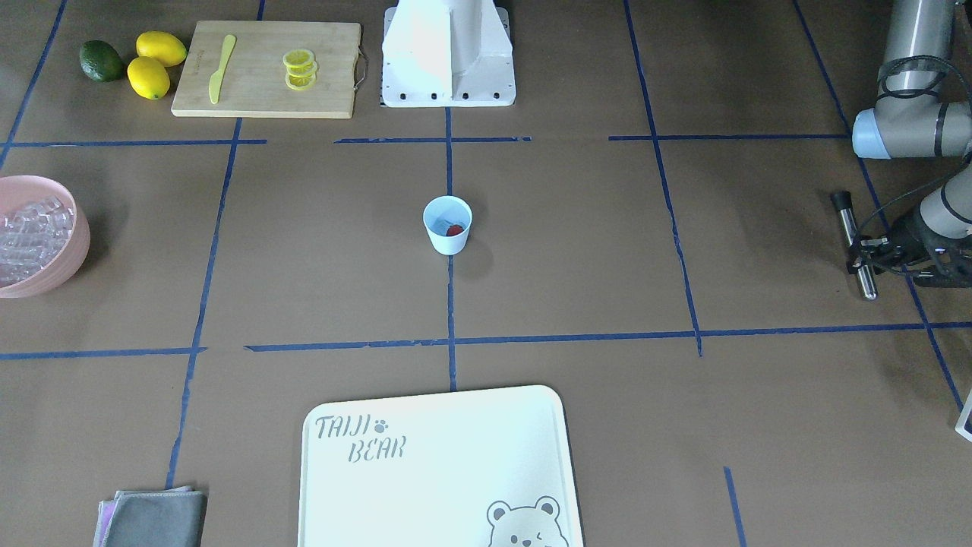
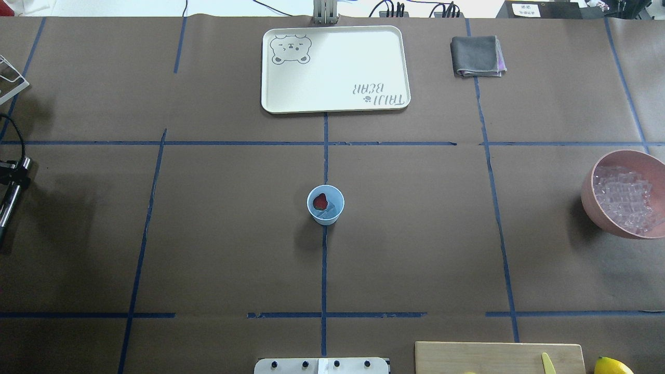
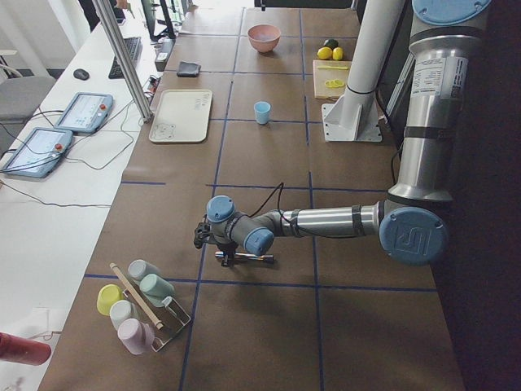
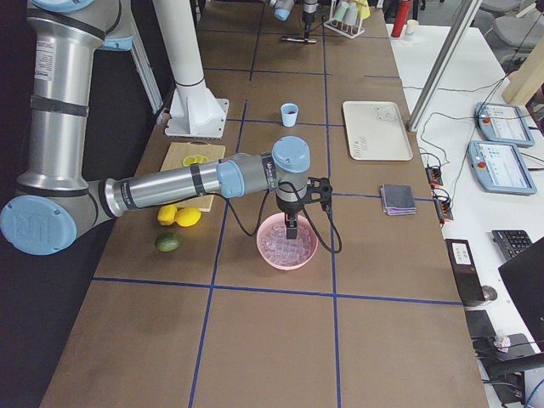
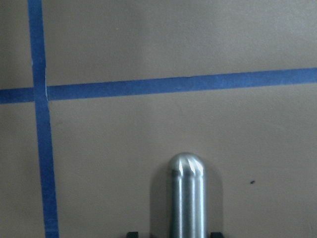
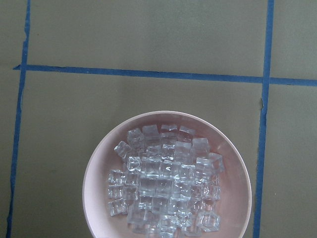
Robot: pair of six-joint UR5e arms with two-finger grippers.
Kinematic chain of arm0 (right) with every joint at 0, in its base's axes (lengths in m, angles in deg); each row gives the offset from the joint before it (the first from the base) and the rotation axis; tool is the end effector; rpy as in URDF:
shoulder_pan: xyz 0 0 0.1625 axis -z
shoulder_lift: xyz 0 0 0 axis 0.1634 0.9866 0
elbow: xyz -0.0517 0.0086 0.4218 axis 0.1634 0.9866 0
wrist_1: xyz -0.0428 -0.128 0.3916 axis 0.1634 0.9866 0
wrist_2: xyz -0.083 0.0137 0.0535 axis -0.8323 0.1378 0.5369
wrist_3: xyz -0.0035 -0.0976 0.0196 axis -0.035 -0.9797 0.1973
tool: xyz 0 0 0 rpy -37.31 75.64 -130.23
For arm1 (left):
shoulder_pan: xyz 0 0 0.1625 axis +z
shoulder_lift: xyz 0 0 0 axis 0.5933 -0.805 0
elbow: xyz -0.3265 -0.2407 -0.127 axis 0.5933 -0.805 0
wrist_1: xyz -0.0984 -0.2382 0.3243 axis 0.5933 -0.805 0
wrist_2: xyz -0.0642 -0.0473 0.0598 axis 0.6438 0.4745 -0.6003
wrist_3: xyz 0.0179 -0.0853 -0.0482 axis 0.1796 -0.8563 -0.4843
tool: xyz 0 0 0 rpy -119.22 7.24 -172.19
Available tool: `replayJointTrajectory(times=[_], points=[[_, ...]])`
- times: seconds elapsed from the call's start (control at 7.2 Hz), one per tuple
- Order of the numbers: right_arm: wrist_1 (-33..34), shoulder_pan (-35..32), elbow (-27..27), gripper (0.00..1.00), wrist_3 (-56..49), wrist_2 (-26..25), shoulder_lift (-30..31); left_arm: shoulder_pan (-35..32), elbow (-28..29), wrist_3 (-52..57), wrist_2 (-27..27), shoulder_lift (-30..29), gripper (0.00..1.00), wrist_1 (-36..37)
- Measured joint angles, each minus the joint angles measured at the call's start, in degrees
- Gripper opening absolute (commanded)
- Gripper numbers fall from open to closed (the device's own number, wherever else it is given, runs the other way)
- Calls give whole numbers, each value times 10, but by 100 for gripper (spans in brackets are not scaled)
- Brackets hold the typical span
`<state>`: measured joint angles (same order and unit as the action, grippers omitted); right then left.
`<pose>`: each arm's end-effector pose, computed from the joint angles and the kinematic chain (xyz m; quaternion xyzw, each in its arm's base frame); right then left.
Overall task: Mash ice and strawberries in cup
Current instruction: 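Lift the muddler upright and carry it above the blue cup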
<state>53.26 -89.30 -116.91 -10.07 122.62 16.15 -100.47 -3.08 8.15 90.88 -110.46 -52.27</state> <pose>-0.0145 -0.4321 0.5290 0.0354 -0.4052 -0.0177 0.9134 0.1672 -0.5085 0.6934 0.0133 0.3702 0.0293 0.9284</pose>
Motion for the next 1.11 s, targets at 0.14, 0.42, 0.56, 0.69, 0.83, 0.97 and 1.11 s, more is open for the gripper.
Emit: replayJointTrajectory(times=[0.14,0.42,0.56,0.69,0.83,0.97,1.11], points=[[0,0,0,100,0,0,0,0,0,0,0,0,0,3],[0,0,0,100,-1,0,0,0,-1,0,29,-1,0,13],[0,0,-1,100,-1,0,0,-7,-6,-2,57,-3,0,20],[0,-1,-2,100,-1,0,0,-20,-29,-3,84,-8,0,36],[1,-3,-3,100,-1,0,0,-33,-76,-6,104,-11,0,57],[1,-4,-3,100,0,1,0,-37,-138,-23,112,-19,0,77],[1,-5,-3,100,0,1,0,-27,-190,-58,114,-41,0,88]])
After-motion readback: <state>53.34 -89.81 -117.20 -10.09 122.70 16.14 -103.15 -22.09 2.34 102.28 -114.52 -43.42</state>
